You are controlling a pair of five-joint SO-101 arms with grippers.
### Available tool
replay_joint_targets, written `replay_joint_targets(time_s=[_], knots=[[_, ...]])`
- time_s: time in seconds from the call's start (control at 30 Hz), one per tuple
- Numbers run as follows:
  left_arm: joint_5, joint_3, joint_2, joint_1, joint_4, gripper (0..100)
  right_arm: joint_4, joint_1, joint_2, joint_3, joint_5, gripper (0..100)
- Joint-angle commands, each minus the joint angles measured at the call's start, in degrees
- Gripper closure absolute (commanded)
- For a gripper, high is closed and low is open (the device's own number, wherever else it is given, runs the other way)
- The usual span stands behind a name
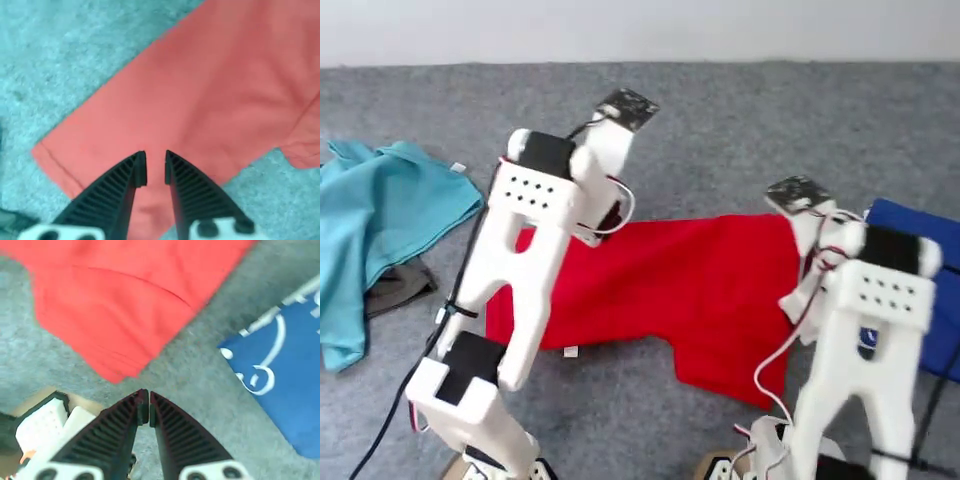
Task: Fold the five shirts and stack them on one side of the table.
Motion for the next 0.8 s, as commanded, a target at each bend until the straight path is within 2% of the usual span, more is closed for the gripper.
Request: replay_joint_targets(time_s=[0.0,0.27,0.37,0.47,0.77], knots=[[0.62,0.04,-2.46,2.81,0.44,92,2.07,4.53,-4.62,-0.26,0.44,98.8],[0.44,1.45,-2.46,15.3,0.26,88,2.59,19.3,-15.52,-0.35,0.44,98.5],[0.44,1.45,-1.67,19.52,0.26,85,2.59,22.81,-21.58,-0.26,0.44,98.4],[0.44,1.45,0.88,23.65,0.35,81,2.59,23.69,-27.47,-0.18,0.09,98.4],[0.18,1.01,9.41,36.92,-1.32,80,2.59,23.87,-34.68,-0.09,0.09,98.4]])
